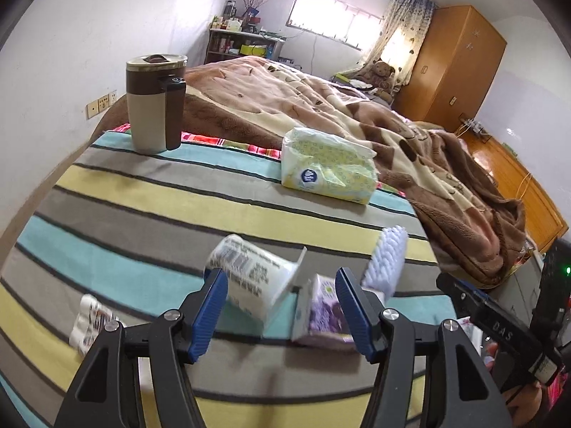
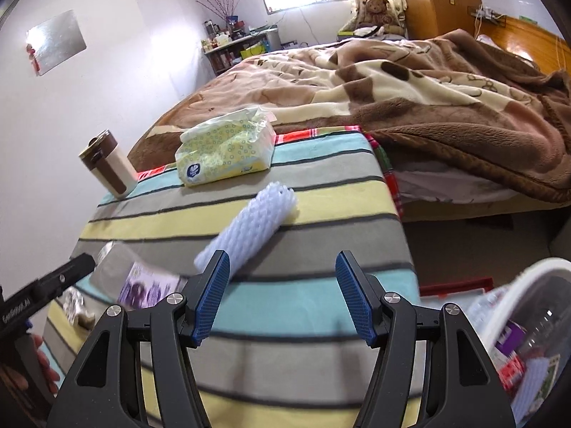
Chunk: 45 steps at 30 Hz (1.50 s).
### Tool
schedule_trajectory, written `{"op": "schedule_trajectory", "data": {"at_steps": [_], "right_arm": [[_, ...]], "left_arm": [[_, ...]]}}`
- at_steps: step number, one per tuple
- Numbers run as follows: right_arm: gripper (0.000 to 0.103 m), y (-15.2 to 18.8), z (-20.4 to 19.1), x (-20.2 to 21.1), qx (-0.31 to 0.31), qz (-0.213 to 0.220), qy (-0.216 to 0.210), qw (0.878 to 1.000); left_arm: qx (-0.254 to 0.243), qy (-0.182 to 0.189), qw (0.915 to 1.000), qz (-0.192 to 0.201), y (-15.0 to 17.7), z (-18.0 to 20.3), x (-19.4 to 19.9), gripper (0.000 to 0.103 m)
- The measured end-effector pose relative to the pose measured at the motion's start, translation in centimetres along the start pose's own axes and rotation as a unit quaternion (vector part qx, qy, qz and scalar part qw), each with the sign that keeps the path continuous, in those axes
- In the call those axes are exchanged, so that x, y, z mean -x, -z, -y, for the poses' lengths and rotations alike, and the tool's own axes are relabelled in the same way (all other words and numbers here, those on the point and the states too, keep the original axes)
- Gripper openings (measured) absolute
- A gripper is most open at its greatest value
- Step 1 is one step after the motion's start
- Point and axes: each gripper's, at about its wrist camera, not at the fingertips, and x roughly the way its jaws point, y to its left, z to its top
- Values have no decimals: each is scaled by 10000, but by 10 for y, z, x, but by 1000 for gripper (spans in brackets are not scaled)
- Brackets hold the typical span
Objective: Collect trash
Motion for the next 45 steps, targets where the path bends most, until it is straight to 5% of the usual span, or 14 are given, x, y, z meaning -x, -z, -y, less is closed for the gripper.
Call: {"op": "schedule_trajectory", "data": {"at_steps": [13,29,37,45], "right_arm": [[63,-24,-5,-48,-114,-376,-35,9992],[63,-26,-20,-71,-74,-808,-172,9966],[26,-22,-18,-67,-306,-824,-697,9937],[22,-16,-16,-38,-171,-406,-720,9964]], "left_arm": [[611,-209,9979,26,-20,-33,-31,63],[714,173,9964,-415,-6,-28,-50,64],[695,433,9956,-461,0,-17,-53,64],[868,653,9922,-604,5,-17,-53,64]]}}
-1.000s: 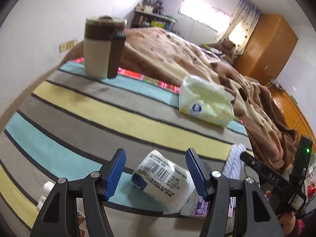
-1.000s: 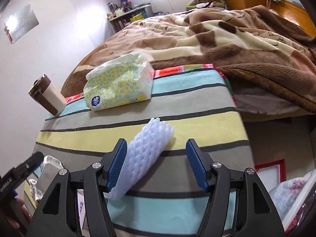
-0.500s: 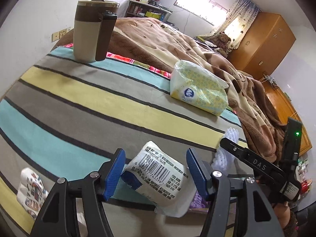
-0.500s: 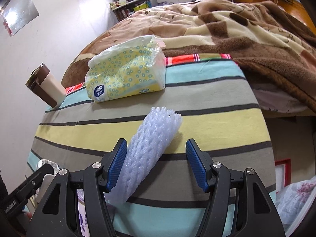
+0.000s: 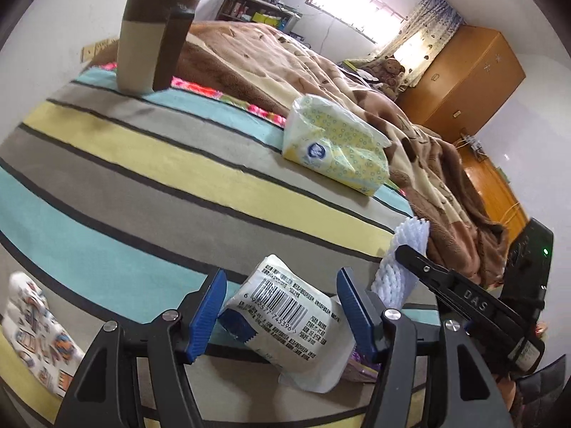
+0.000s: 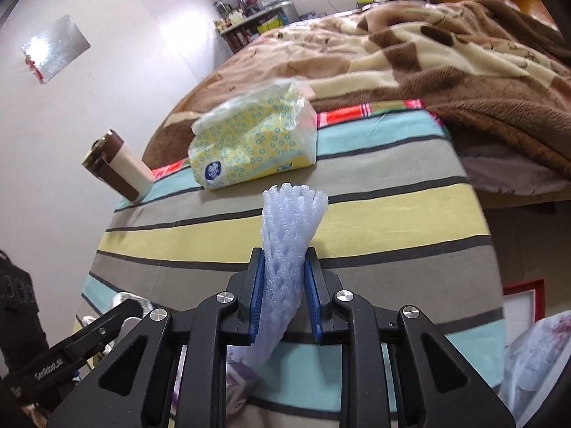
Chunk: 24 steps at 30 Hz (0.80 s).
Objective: Collect trash
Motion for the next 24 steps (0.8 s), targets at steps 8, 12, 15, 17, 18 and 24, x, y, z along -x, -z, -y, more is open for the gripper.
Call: {"op": "schedule_trajectory", "data": {"at_steps": [8,12,15,17,18,24], "right_arm": [[22,13,11,34,-84,338,-123,9993],[22,21,16,46,-161,430,-167,9988],[22,29,21,58,-266,538,-173,9980],[22,33,25,67,-329,607,-189,9974],[22,35,26,70,-329,633,-183,9973],[22,49,26,86,-268,783,-66,9965]], "left_arm": [[-346,43,9993,97,19,22,8,61],[-582,-55,9982,144,28,35,11,60],[-799,-75,9966,165,34,45,17,57],[-996,-123,9947,227,40,52,23,56],[-1147,-221,9927,287,44,57,26,56],[-1664,-437,9838,499,67,75,45,52]]}}
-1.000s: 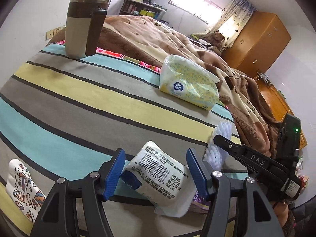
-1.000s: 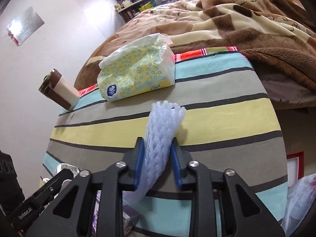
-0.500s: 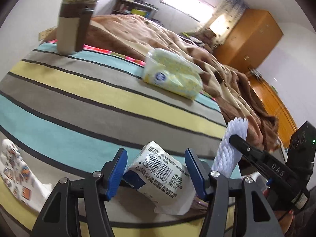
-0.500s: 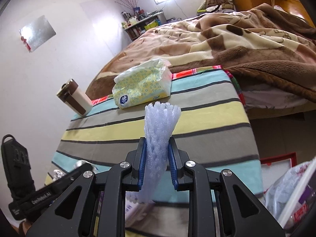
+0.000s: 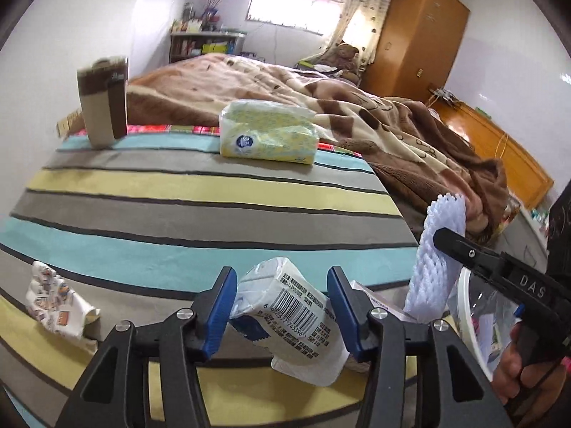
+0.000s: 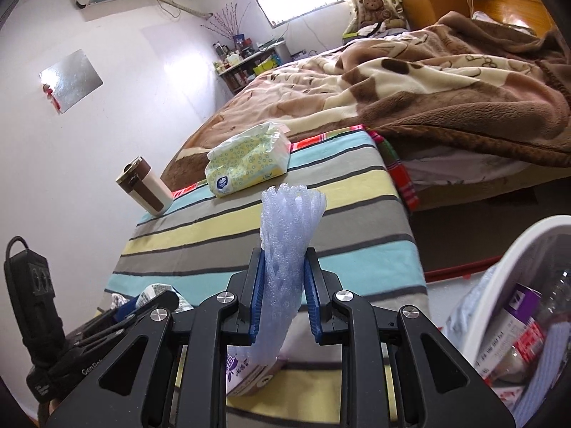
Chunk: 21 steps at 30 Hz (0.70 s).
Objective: Collect trash
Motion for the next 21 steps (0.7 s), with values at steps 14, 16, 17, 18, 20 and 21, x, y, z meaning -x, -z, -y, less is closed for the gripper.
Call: {"op": "schedule_trajectory", "data": {"at_steps": [14,16,17,18,20,21], "right_arm": [[22,25,0,31,107,72,-49,9999],[22,29,-3,35,220,108,-3,9997],[22,31,-4,37,258,121,14,9996],[22,33,-4,39,291,128,18,9995],[22,37,-8,42,404,153,59,9990],[22,38,-8,45,450,167,80,9988]], "left_arm": [[-1130,-444,9923,240,45,37,50,52],[-1160,-363,9923,230,51,38,54,52],[-1126,-283,9930,229,52,37,56,52],[-1088,-223,9935,244,53,36,59,52],[-1145,-201,9927,312,57,38,64,53],[-1155,-173,9925,356,59,38,67,53]]}}
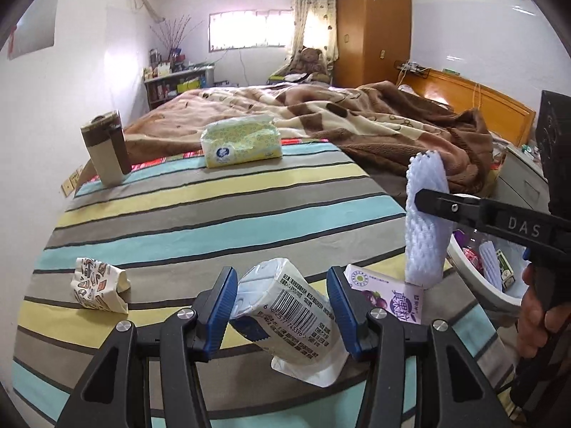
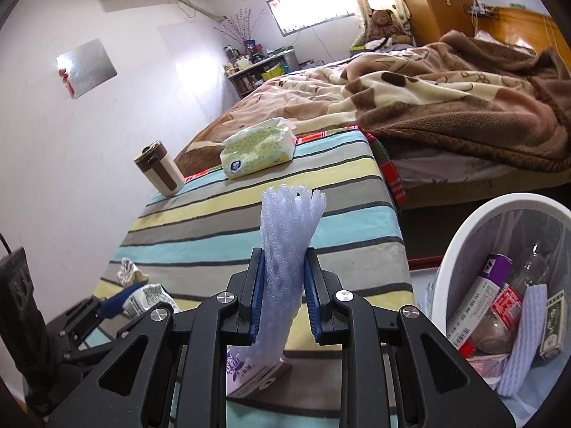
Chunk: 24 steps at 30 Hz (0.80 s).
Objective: Collect trash
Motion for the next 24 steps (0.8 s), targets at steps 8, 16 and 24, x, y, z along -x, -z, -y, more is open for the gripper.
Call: {"op": "schedule_trajectory", "data": {"at_steps": [8,16,24], "right_arm": [[22,9,0,17,62,105,47,9999],[22,16,-1,28,41,146,-2,9999],[22,14,-5,48,412,618,467,9961]], "left_arm": [[-9,123,9999,-25,13,6,8,53],[-43,194,9998,-58,22,14,13,53],[78,315,9990,316,18,17,30,69]]}}
